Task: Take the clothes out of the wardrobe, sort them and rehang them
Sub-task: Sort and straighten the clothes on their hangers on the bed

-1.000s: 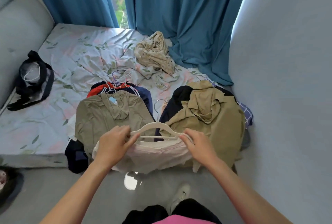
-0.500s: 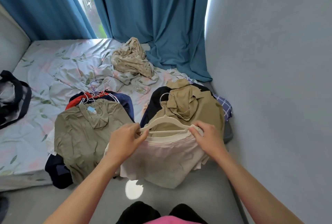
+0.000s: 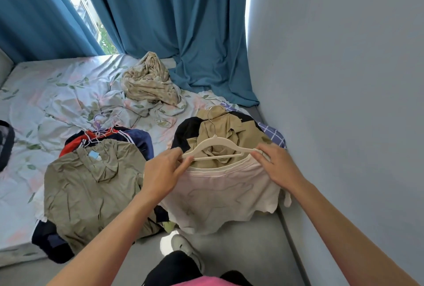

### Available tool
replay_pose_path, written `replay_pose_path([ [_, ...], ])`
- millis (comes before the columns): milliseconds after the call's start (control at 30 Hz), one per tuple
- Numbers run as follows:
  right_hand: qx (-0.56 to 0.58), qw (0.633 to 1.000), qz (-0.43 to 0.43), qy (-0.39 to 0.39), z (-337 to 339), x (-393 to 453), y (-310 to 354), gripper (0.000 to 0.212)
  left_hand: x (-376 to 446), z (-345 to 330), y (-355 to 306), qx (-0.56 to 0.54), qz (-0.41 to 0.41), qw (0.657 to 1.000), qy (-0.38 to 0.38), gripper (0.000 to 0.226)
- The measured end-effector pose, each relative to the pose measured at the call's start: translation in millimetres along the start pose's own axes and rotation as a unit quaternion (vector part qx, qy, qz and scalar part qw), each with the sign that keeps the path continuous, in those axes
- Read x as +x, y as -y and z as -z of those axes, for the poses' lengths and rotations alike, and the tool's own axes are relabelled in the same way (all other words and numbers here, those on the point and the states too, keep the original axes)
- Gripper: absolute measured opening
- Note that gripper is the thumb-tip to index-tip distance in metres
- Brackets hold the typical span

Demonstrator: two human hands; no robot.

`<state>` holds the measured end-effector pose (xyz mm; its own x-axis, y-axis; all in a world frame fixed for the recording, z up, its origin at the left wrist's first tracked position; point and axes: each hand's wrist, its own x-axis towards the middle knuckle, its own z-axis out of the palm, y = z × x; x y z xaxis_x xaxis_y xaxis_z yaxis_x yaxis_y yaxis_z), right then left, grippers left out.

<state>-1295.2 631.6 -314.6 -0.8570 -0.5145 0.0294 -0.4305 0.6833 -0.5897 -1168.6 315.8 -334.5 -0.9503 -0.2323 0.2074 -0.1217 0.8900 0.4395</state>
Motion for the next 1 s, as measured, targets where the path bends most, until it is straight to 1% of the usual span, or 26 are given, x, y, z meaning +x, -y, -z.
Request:
replay_pose_path([
  [133,-0.013,1.0,-0.013,-0.022,-1.8,38.2,-6.1,0.026,50.1,-12.0,18.2,-0.016,-0.004,1.0,0.007,0.044],
  [300,-0.073,0.996,-0.034,-0.038,-2.3,83.5,-9.7,0.021,103.9,-31.0,28.7,-0.044,-0.005,0.998,0.049,0.042],
  [400,-0.057,0.996,-0.061,-0.033,-6.0,102.5,-15.9,0.019,130.4,-44.9,37.0,-0.063,-0.012,0.995,0.075,0.04],
  [533,-0.04,0.994,-0.098,-0.027,-14.4,124.6,-40.9,0.022,162.5,-68.7,42.9,-0.089,-0.015,0.99,0.11,0.041],
  [633,-0.035,0.992,-0.123,-0.008,-18.7,148.1,-64.4,0.024,184.9,-89.9,48.2,-0.093,-0.017,0.987,0.133,0.036],
  [767,-0.02,0.991,-0.131,0.032,-25.1,189.7,-91.1,0.025,212.6,-114.8,53.7,-0.043,0.0,0.984,0.171,0.017],
  [900,-0.013,0.988,-0.134,0.079,-38.0,237.2,-122.7,0.024,240.6,-143.3,54.2,-0.008,0.064,0.98,0.186,0.025],
  [1000,-0.003,0.986,-0.133,0.106,-57.5,277.0,-163.8,0.023,266.7,-183.1,59.8,0.004,0.089,0.98,0.179,0.021],
])
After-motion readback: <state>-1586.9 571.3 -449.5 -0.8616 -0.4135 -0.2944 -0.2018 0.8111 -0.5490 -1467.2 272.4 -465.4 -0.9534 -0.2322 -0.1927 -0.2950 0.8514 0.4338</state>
